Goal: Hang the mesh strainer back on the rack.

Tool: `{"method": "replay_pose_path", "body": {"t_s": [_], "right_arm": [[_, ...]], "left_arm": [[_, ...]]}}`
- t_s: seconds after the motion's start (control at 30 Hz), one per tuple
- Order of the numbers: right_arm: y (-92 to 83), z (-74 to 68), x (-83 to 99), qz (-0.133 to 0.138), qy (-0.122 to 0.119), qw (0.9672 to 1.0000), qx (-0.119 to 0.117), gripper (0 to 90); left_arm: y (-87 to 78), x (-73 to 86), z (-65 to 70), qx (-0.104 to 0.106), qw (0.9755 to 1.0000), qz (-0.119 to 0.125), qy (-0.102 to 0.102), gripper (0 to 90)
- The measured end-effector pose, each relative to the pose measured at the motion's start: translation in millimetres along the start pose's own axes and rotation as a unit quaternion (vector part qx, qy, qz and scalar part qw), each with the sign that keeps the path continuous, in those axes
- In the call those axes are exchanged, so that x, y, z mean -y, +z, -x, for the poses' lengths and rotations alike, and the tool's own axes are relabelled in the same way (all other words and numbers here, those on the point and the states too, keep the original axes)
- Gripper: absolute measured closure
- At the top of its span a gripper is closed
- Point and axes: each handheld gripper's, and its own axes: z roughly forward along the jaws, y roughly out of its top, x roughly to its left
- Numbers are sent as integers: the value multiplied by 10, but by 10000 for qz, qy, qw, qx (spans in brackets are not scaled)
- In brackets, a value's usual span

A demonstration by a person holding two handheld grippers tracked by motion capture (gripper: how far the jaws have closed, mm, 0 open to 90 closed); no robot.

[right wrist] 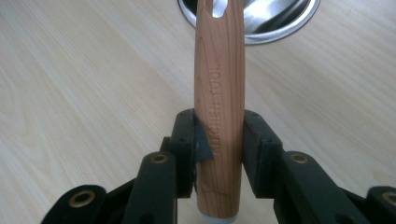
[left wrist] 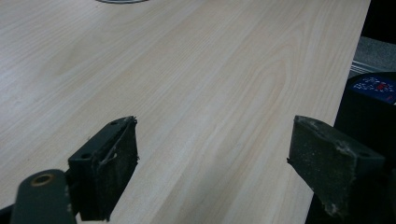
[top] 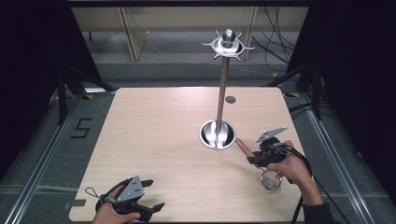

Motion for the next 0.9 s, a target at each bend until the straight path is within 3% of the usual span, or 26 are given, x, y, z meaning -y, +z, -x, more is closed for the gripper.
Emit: {"method": "replay_pose_path", "body": {"t_s": [0.07, 0.13, 0.17, 0.2, 0.23, 0.33, 0.37, 0.4, 0.43, 0.47, 0.5, 0.53, 0.57, 0.67, 0.9], "right_arm": [[-42, 24, 24, 189, 33, 9998, -60, 690], [-55, 38, 43, 434, 85, 9990, -82, 691], [-103, 45, 39, 321, 114, 9993, -159, 691], [-84, 53, 51, 532, 73, 9985, -117, 691], [-112, 51, 50, 438, 91, 9989, -155, 691], [-125, 43, 57, 505, 191, 9984, -169, 691], [-138, 64, 57, 496, 64, 9986, -151, 691], [-157, 51, 52, 494, 190, 9984, -173, 692], [-147, 55, 54, 638, 169, 9977, -172, 692], [-180, 60, 51, 546, 141, 9982, -184, 692], [-170, 58, 52, 765, 133, 9969, -154, 693], [-198, 78, 42, 721, 39, 9972, -190, 693], [-195, 78, 42, 911, 43, 9956, -197, 694], [-281, 78, 29, 894, -128, 9956, -229, 696], [-363, 38, -2, 1125, -95, 9930, -341, 700]], "left_arm": [[1, 3, 9, -15, 10000, 6, -74, 152], [7, -1, 4, 2, 10000, 53, -24, 152], [-1, 0, -1, 8, 10000, -16, 9, 152], [7, 4, 13, 5, 10000, 22, -92, 152], [2, 6, -5, -49, 10000, -32, 29, 151], [-4, 2, 6, -20, 10000, -6, -47, 152], [-2, 4, 5, -10, 10000, 7, -77, 152], [5, 9, 6, -7, 9999, 36, -94, 152], [-2, 5, -9, -47, 10000, -29, 36, 152], [-6, 0, -9, -16, 10000, -10, 72, 152], [-3, 6, 7, -16, 10000, -3, -80, 152], [-2, 6, 5, -13, 10000, 5, -77, 152], [-2, 7, 6, -19, 10000, 8, -86, 152], [-3, 8, 7, -13, 10000, 5, -88, 152], [-6, 12, -4, -43, 10000, -35, -23, 152]]}}
